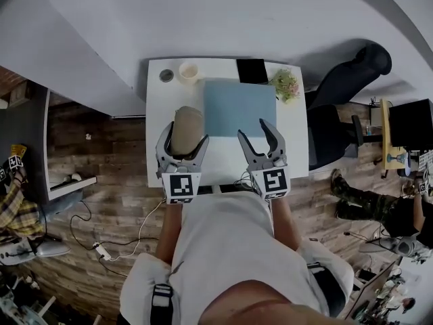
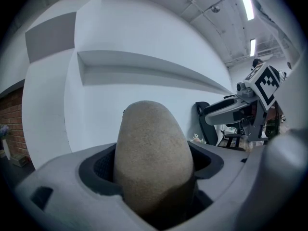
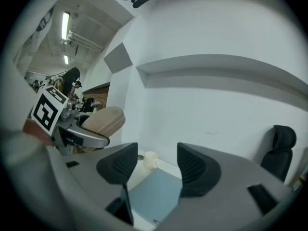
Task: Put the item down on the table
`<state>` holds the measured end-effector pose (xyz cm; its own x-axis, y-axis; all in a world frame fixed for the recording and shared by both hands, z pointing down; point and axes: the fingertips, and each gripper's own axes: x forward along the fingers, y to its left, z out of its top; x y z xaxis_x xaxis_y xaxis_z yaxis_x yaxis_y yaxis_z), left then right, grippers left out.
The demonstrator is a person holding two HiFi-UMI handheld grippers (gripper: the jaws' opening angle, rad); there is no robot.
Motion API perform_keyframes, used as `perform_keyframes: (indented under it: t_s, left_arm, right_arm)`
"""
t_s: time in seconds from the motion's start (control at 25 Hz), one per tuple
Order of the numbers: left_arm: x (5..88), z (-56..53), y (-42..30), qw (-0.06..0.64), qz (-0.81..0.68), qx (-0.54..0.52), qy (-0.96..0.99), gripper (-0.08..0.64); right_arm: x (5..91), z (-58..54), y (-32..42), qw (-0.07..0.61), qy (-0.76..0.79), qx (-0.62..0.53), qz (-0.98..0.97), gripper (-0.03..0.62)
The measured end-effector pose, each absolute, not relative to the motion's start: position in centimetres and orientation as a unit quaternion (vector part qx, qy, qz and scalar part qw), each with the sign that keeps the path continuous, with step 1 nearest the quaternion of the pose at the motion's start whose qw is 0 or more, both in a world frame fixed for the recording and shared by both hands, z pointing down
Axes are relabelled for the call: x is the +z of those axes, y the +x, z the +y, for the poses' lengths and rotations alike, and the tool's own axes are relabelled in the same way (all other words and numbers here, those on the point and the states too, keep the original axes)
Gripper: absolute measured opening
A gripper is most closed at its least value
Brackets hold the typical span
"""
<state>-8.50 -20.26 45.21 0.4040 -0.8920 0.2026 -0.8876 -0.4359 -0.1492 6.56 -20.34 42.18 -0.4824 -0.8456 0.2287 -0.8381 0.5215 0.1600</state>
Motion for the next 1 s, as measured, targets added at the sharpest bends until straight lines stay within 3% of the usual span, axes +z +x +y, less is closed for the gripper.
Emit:
perform_keyframes:
  t_s: [1.0]
  left_arm:
    - [56.8,-21.9,-10.0,-0.108,0.588,-0.203,-0.776,0.413]
  right_arm:
    - [51.8,-24.0,1.7,0.213,0.337,0.043,-0.916,0.250]
